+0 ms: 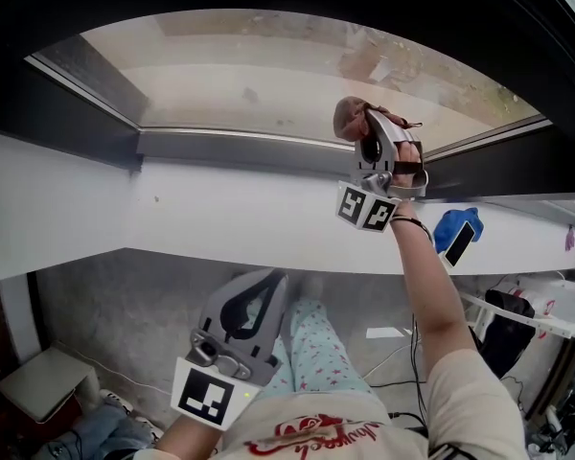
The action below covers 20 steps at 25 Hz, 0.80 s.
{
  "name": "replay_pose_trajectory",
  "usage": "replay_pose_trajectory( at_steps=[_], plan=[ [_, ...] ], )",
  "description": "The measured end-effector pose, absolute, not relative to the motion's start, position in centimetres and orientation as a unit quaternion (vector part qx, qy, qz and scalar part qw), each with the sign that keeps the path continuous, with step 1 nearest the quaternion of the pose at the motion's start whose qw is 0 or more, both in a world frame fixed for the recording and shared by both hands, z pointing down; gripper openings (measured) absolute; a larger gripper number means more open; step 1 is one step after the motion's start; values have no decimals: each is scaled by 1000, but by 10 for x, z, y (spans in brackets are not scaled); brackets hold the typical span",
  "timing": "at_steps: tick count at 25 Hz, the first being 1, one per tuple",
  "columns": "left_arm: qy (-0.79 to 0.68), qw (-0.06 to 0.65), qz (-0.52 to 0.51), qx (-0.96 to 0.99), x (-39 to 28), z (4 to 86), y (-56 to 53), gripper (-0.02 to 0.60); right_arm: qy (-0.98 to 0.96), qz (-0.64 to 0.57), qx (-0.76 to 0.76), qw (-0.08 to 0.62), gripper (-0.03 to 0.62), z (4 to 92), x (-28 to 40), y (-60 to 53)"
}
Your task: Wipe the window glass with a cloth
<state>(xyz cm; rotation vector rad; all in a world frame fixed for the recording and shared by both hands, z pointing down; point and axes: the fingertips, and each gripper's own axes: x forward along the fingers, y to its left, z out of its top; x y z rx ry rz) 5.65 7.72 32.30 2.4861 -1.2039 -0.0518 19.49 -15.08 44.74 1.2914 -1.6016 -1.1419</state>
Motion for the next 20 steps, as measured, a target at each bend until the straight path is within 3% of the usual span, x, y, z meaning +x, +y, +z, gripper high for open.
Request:
replay_pose_trajectory(
  at_steps=[20],
  plan=[
    [-432, 196, -6, 880, 42, 331, 82, 21, -655, -391, 482, 432, 63, 532, 186, -154]
  ],
)
